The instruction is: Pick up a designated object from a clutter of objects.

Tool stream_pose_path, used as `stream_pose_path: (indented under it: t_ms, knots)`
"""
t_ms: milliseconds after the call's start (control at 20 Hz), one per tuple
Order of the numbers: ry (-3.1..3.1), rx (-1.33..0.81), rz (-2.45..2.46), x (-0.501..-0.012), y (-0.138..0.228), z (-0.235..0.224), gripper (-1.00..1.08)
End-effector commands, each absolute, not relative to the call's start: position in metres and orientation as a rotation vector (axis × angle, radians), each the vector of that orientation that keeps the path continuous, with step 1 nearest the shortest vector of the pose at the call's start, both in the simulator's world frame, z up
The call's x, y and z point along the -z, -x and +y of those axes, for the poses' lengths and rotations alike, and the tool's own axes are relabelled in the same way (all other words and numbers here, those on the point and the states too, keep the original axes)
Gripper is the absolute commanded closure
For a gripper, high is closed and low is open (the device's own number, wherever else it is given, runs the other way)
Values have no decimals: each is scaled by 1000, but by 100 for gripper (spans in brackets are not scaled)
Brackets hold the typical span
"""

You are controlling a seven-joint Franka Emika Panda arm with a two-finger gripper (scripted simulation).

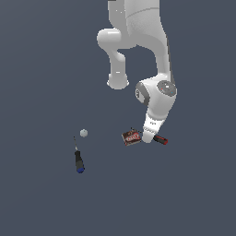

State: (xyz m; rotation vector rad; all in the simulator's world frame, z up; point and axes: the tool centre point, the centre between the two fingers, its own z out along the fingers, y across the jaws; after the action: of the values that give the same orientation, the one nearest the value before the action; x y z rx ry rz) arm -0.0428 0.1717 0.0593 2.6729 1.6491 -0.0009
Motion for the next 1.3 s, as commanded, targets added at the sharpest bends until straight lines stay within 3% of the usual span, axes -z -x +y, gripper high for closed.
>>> stream_pose_path:
  t_ms: [0,600,650,1250]
  knots:
    - [-2672,2,1651,-51,43,172,-92]
    - [-2669,0,1657,-15,44,172,-92]
    - [-2669,0,1657,-15,44,172,108]
    - [-2669,0,1657,-16,44,172,108]
